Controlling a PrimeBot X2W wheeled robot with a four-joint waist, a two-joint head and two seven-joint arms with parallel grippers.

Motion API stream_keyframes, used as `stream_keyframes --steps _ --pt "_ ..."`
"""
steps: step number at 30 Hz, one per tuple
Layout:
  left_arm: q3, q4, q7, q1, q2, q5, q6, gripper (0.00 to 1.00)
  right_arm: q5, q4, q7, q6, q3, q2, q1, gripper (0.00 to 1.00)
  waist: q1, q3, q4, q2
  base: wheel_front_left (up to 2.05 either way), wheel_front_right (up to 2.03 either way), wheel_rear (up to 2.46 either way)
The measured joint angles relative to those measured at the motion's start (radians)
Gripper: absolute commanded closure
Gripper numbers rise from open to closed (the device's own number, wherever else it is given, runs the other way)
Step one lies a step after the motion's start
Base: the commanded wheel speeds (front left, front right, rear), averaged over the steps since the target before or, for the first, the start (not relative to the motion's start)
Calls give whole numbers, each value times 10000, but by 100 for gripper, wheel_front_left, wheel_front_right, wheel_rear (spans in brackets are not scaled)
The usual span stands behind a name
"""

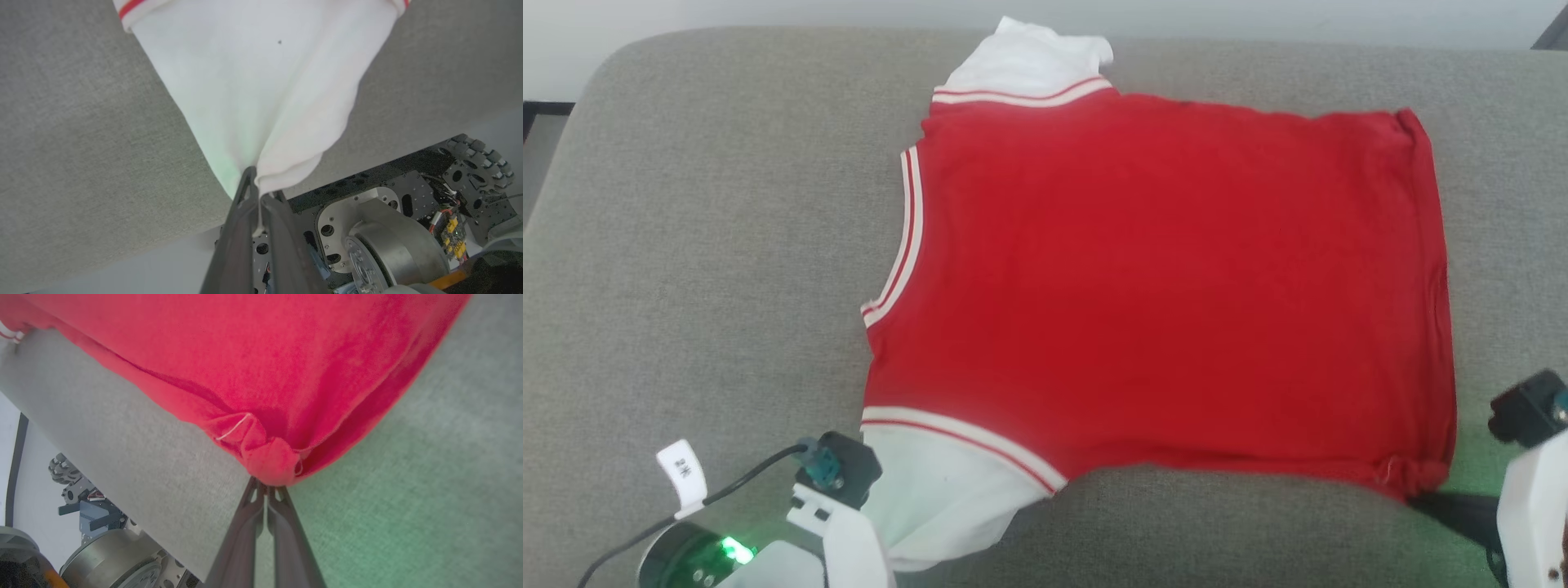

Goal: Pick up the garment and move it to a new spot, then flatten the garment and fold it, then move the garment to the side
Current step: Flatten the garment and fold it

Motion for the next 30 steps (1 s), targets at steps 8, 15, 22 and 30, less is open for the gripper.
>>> stream_keyframes --steps 8,15,22,30 --pt "284 -535 230 -134 533 38 209 100 -242 -493 90 0 -1179 234 914 100 0 94 -221 0 0 0 0" --pt "842 -303 119 -1944 842 685 -719 100 -1254 -529 31 0 -2205 968 181 100 0 139 -368 0 0 0 0" --pt "1018 1181 -267 -4281 111 1292 -2161 100 -2452 -15 69 2 -2608 1873 -1388 100 0 380 -500 0 0 0 0" --pt "581 4311 -826 -6177 -1615 1517 -3590 100 -3241 1306 -10 0 -2242 2702 -3190 100 0 854 -593 0 0 0 0"
